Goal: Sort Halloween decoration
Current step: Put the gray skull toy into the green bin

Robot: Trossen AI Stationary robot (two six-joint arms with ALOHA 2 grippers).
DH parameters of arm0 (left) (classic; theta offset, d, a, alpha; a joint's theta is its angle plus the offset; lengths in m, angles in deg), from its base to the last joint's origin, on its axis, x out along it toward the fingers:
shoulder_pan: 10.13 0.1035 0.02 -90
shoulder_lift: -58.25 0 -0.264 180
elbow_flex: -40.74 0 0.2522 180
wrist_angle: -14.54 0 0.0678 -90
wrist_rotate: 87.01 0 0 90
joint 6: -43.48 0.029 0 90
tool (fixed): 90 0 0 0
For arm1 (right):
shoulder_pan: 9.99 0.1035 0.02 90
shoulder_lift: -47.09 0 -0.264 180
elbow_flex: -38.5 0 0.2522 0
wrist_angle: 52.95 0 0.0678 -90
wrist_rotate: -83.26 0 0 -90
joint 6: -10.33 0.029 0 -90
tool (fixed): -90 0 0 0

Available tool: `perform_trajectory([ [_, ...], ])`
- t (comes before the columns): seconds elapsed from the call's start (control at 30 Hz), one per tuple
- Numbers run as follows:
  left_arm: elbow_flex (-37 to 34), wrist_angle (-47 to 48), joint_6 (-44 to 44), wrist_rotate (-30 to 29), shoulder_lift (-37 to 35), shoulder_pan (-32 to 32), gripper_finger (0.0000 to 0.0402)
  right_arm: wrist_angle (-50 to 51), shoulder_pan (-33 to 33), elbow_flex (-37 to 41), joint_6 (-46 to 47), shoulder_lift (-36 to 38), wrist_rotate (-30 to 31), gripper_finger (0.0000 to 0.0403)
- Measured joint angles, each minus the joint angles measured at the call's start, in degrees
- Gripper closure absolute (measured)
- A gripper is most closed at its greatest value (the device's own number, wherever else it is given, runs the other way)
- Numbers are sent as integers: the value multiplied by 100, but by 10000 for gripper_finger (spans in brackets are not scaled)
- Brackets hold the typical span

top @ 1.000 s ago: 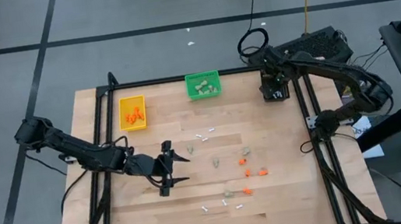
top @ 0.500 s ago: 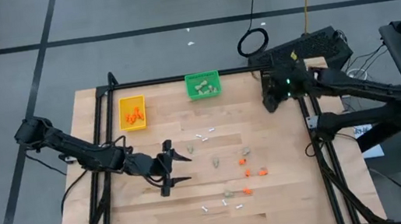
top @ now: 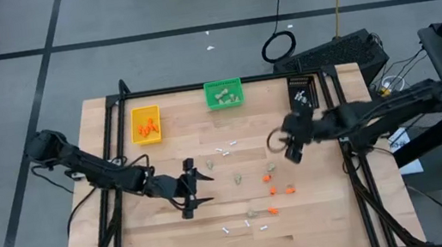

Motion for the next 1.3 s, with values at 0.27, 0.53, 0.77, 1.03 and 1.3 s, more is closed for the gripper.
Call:
perform_trajectory([
  [0.27,2,-6,2,-63,44,0,123,-249,983,0,210,-1415,437,266],
  [0.53,2,-4,0,-81,44,4,123,-673,1268,0,732,-2605,430,264],
  [0.77,2,15,-3,-83,44,4,123,-663,1266,0,173,-2733,264,227],
  [1.03,2,63,-99,-83,44,4,123,-1236,1133,339,-551,-2726,103,177],
  [1.3,2,126,-145,-83,44,4,123,-2422,880,1164,-751,-2708,-219,175],
])
